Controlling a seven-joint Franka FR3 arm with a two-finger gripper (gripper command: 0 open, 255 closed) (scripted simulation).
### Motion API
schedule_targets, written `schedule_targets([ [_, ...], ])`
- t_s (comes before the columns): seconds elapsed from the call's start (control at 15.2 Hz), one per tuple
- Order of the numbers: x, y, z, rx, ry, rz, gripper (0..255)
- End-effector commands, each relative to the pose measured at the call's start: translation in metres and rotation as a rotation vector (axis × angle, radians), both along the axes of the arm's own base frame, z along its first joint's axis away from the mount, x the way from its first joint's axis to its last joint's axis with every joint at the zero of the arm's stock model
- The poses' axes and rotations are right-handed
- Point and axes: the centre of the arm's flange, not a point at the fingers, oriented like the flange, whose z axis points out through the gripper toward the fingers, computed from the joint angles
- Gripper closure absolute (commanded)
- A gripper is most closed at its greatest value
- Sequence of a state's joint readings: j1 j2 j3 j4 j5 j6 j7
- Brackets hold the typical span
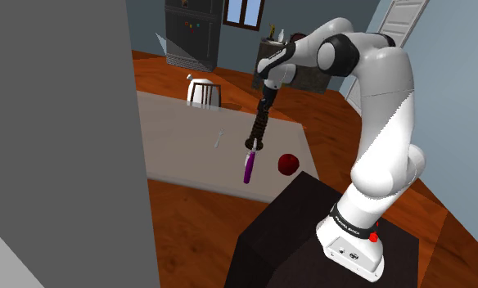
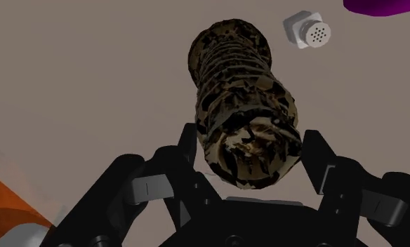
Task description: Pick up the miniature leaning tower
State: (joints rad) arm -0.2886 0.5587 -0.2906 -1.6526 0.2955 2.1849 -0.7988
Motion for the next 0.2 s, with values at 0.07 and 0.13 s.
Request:
schedule_targets([
  [0.07,0.0000,0.0007,0.0115,-0.001,-0.001,0.000,255],
  [0.13,0.0000,0.0007,0.0115,-0.001,-0.001,0.000,255],
])
